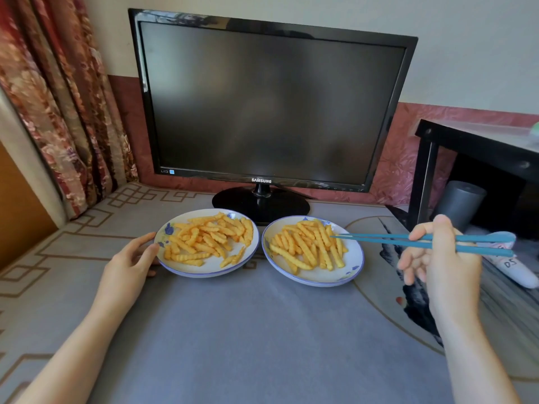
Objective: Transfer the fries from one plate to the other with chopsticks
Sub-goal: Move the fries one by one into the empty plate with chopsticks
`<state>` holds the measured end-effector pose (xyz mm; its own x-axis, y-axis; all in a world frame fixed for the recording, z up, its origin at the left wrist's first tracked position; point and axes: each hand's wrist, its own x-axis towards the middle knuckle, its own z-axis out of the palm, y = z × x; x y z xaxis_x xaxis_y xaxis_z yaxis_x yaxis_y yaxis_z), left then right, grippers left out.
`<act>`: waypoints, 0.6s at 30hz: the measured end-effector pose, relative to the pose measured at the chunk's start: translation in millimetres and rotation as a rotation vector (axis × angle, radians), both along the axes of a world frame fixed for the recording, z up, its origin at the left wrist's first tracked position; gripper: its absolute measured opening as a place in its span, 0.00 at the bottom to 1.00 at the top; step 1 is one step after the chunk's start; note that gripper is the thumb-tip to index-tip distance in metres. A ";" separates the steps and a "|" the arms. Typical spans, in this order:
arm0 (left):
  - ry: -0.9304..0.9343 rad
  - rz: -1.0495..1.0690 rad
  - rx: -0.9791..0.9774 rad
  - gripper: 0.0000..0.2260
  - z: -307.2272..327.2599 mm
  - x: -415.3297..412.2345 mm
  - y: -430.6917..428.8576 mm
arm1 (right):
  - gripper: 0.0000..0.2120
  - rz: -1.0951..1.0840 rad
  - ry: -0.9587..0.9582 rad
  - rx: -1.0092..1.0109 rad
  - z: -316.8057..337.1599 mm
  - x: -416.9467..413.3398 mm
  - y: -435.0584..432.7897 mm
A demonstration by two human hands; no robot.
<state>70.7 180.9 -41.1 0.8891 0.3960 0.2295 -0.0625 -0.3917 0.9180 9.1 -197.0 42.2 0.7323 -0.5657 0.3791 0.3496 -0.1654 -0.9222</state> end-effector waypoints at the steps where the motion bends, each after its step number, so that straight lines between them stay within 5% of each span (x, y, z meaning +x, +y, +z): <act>1: -0.001 -0.002 0.002 0.13 -0.6 0.5 0.5 | 0.20 0.010 -0.018 -0.005 1.1 -0.6 2.2; 18: 0.028 -0.015 -0.003 0.13 -7.1 6.2 6.1 | 0.20 0.553 0.015 -0.053 -8.1 44.7 118.7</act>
